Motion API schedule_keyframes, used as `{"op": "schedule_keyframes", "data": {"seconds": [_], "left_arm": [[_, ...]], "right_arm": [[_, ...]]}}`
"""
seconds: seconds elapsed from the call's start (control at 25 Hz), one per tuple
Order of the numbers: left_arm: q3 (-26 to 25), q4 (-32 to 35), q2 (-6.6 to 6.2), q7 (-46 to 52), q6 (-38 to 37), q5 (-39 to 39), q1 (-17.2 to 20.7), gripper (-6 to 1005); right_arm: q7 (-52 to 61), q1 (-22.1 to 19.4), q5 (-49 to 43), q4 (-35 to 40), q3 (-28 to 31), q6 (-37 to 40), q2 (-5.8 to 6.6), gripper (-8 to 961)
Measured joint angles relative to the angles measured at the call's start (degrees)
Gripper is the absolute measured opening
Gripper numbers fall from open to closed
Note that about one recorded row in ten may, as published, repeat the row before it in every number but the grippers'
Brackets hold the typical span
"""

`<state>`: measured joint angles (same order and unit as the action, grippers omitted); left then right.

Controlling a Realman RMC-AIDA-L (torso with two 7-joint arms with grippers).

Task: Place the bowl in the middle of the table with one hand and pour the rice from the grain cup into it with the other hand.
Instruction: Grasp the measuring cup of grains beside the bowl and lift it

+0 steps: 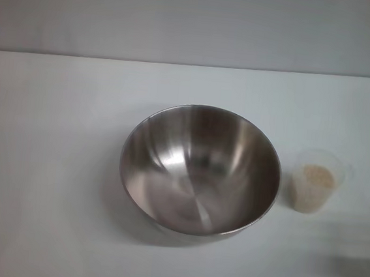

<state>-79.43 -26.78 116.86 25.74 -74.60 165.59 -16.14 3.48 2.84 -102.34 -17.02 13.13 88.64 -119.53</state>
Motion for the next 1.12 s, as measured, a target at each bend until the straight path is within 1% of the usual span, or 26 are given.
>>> {"op": "schedule_keyframes", "data": {"seconds": [0.16,1.12], "left_arm": [[0.0,0.0,0.03,0.0,-0.3,0.0,0.0,652],[-0.2,0.1,0.42,0.0,-1.2,0.0,-0.2,651]], "right_arm": [[-0.2,1.2,0.0,0.2,-0.3,-2.6,0.08,680],[-0.9,5.7,0.2,1.8,-0.4,-9.6,0.18,680]]}}
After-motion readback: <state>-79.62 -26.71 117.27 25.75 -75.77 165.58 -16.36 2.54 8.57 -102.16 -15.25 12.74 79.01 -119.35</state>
